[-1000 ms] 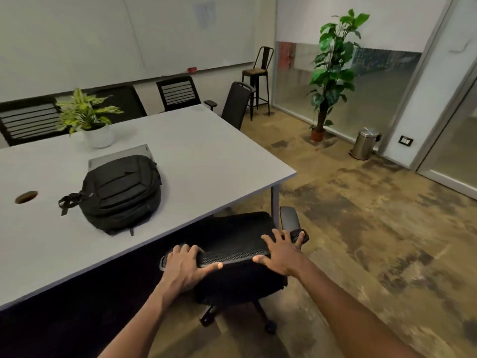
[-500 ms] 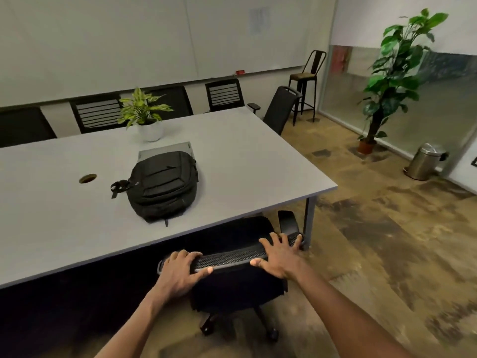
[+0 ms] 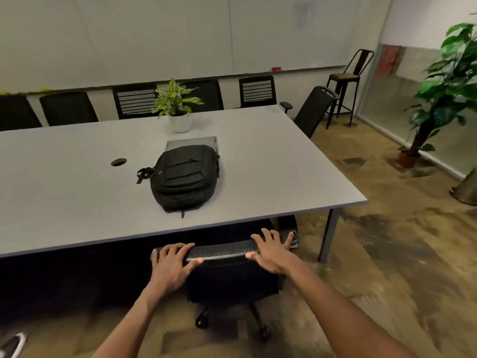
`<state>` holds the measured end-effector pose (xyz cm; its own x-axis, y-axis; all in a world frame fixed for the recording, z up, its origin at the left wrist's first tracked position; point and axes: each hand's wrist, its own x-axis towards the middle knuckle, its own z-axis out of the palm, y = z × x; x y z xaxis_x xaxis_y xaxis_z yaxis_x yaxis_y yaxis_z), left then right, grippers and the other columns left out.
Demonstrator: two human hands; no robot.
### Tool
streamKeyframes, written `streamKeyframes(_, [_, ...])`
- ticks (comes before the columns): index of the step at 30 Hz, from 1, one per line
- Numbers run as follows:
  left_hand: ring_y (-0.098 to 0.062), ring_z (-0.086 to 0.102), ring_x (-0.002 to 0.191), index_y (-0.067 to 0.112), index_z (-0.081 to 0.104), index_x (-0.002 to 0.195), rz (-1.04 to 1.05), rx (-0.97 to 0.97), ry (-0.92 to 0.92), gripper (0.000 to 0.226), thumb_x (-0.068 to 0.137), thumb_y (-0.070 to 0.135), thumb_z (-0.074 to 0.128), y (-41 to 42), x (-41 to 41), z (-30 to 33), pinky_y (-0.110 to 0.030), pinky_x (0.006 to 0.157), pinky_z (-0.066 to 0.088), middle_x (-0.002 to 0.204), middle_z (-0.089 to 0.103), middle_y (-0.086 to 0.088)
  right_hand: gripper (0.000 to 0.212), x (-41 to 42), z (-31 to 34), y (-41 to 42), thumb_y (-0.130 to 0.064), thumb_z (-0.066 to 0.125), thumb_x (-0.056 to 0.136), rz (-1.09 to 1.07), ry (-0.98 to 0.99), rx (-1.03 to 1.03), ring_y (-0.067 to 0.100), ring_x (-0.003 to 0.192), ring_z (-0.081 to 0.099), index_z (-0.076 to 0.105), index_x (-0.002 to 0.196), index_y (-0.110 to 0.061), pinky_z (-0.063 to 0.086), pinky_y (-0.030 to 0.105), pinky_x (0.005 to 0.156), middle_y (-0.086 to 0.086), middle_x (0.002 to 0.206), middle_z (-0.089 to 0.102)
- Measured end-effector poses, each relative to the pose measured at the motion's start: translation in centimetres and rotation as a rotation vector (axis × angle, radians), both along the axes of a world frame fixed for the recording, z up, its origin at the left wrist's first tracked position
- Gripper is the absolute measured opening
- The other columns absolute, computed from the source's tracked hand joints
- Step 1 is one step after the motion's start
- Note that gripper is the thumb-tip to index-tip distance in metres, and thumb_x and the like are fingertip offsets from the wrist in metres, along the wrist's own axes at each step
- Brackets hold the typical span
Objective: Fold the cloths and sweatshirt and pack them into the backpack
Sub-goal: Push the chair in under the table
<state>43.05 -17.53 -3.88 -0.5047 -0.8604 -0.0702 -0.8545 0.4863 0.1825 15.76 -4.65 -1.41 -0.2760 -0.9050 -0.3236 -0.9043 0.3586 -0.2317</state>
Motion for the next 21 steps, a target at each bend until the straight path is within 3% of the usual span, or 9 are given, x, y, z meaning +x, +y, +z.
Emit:
streamKeyframes(15, [-0.020,0.027,0.138,0.046,0.037,0.142,0.002,0.009,0.038,0.088,0.070,0.085,0.008,-4.1,0.3,0.5,-0.049,0.117,0.006,0.145,0.041,0.009,0.063,0.0,0.2,-5.1,-0.059,0.033,0.097,0.006,0.015,0.040,0.033,0.148,-0.008,0.017,0.152,-0.032,-0.015,0.072,0.106,0.007,0.163,-0.001])
streamKeyframes(21, [-0.022,0.026,0.140,0.045,0.036,0.143,0.016,0.031,0.046,0.089,0.069,0.086,0.007,-6.1,0.5,0.6,-0.051,0.117,0.004,0.146,0.041,0.007,0.055,1.7,0.0,-6.7,-0.049,0.028,0.102,-0.028,0.092,0.037,0.035,0.149,-0.013,0.004,0.151,-0.048,-0.017,0.071,0.107,0.005,0.164,-0.006])
